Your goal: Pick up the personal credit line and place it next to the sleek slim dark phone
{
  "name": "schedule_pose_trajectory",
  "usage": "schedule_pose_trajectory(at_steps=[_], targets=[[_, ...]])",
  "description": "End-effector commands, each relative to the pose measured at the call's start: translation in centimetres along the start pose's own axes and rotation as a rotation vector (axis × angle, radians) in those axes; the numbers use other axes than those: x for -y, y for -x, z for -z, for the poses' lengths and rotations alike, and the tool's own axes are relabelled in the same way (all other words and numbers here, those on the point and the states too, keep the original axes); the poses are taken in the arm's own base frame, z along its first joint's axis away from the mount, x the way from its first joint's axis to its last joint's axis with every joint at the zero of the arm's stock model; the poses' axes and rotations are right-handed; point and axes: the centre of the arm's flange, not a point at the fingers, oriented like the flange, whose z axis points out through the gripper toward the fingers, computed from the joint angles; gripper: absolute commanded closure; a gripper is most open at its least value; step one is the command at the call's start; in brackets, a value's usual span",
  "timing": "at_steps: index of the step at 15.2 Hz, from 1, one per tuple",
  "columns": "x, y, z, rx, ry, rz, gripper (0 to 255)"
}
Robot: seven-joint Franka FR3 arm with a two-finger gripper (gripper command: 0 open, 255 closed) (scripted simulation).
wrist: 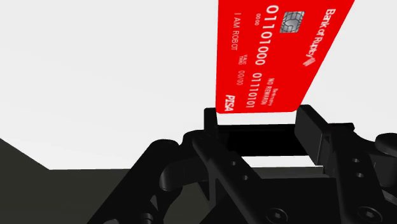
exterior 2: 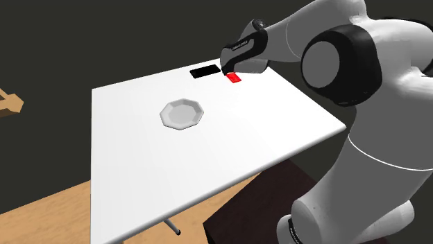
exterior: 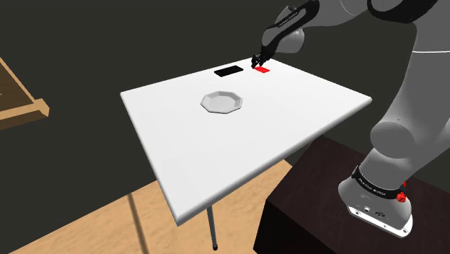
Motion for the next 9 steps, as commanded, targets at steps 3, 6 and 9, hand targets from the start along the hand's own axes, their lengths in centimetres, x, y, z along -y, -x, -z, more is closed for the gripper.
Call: schedule_pose_trajectory(at_steps=[3, 6, 9], targets=[[-4.1, -3.0, -1.9, 0.000, 0.000, 0.001, 255], [-7.2, -5.2, -3.3, 0.000, 0.000, 0.001, 255], [-8.1, -5.2, -4.6, 0.000, 0.000, 0.001, 255]])
